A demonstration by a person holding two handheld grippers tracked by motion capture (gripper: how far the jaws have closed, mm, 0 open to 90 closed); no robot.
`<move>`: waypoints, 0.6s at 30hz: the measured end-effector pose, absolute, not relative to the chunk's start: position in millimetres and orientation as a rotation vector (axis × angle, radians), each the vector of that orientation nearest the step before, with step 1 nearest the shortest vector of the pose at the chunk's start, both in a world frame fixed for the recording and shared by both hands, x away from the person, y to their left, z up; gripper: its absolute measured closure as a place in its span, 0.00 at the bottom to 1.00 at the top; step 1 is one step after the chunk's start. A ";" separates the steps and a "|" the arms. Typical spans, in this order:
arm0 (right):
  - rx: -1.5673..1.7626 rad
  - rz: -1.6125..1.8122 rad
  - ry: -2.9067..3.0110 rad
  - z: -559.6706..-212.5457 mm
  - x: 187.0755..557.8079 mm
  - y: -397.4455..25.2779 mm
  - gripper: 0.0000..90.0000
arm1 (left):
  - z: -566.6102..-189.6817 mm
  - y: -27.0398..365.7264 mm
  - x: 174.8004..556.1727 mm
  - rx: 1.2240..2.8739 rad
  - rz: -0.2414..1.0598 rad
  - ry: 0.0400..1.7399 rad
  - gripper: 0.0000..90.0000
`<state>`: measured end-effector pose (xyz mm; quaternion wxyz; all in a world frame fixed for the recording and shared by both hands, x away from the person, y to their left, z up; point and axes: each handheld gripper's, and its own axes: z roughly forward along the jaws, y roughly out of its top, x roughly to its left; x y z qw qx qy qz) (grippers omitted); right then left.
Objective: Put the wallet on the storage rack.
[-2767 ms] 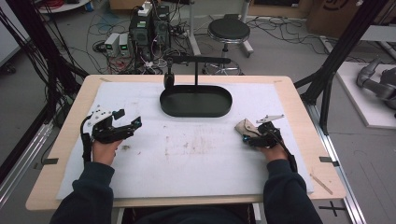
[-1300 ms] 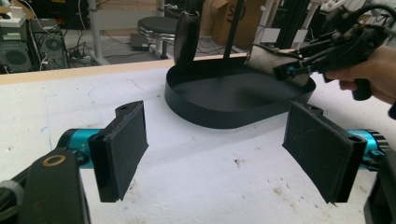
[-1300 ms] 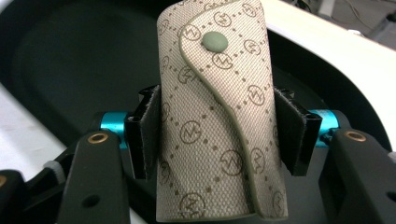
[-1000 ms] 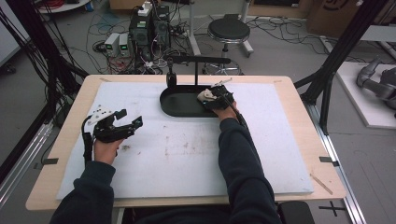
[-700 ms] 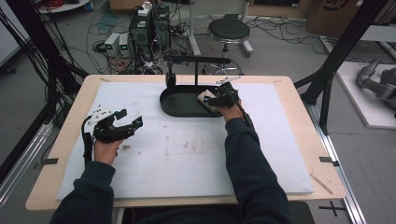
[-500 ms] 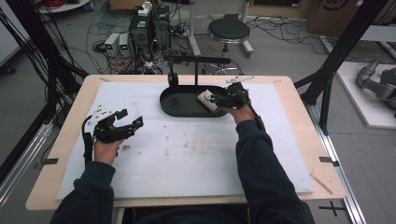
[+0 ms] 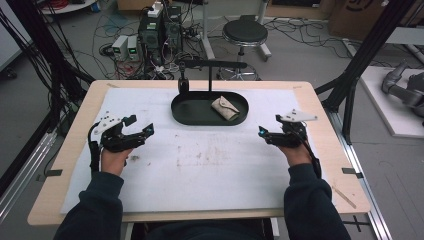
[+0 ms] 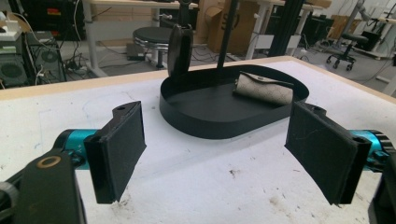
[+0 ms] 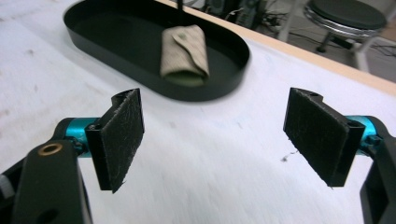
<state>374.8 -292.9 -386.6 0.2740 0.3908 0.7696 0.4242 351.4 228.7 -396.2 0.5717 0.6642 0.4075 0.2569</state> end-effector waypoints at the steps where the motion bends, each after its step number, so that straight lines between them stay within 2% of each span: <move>1: 1.067 1.148 2.062 -389.7 370.0 -298.4 0.23 | -395.4 228.1 350.9 1.562 0.607 0.947 0.22; 8: 1.120 1.138 2.018 -398.5 350.8 -321.9 0.23 | -394.5 226.2 349.4 1.565 0.625 0.930 0.22; 18: 1.096 1.110 1.987 -390.9 338.0 -324.9 0.23 | -391.1 222.2 342.3 1.570 0.637 0.902 0.22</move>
